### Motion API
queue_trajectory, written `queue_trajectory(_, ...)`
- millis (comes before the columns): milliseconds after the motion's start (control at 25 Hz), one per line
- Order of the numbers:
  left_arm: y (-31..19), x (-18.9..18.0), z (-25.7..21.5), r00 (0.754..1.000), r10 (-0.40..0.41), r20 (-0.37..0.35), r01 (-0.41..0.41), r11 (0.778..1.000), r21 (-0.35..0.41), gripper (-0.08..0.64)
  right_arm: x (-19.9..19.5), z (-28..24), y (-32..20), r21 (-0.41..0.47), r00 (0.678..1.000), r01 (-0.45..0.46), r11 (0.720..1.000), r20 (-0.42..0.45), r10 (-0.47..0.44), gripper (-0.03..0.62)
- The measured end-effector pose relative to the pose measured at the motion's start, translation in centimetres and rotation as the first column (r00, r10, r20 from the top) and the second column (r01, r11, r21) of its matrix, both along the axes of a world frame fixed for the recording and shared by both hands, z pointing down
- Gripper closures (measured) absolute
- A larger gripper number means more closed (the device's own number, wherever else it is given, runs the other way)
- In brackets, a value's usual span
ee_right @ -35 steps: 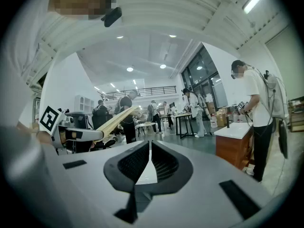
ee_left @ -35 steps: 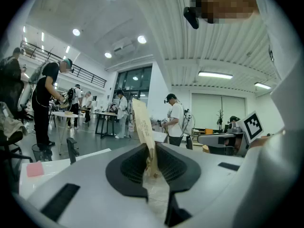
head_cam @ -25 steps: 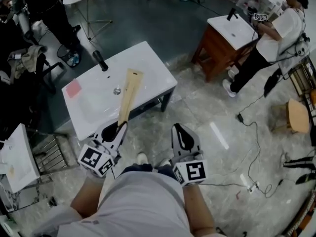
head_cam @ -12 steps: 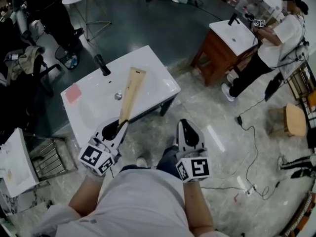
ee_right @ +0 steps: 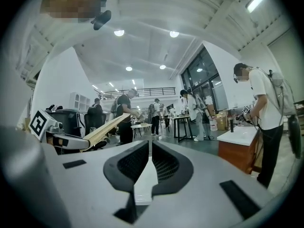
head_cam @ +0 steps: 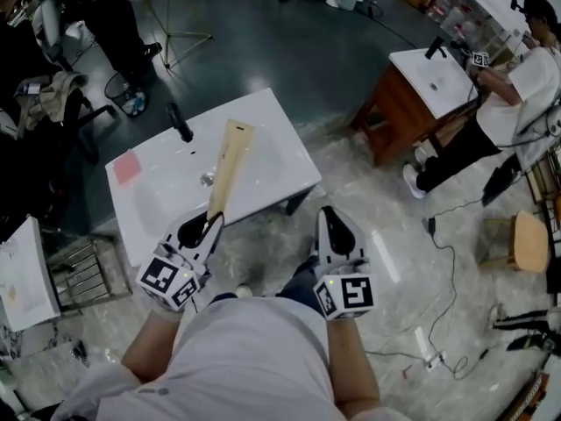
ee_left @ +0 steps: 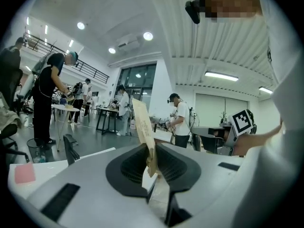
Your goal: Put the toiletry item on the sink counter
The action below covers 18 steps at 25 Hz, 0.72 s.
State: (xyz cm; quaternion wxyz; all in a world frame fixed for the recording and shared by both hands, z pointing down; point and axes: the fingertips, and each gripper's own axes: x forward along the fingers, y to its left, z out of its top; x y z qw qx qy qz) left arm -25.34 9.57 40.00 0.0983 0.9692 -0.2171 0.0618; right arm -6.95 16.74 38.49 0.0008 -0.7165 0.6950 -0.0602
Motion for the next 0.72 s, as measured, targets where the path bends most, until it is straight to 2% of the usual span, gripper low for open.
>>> queue_trajectory(400, -4.4, 7.8, 2.3, 0.993, -0.105, 0.049, 0.106, 0.994, -0.016, 0.495, 8.2, 3.2, -7.1, -0.027, 0.991, 0.123, 0.992, 0.046, -0.122, 0.561)
queue_trajectory(720, -7.5, 13.3, 3.3, 0.976, -0.188, 0.107, 0.191, 0.981, -0.021, 0.495, 13.8, 4.5, -12.2, -0.028, 0.968, 0.240, 0.970, 0.083, -0.237, 0.561)
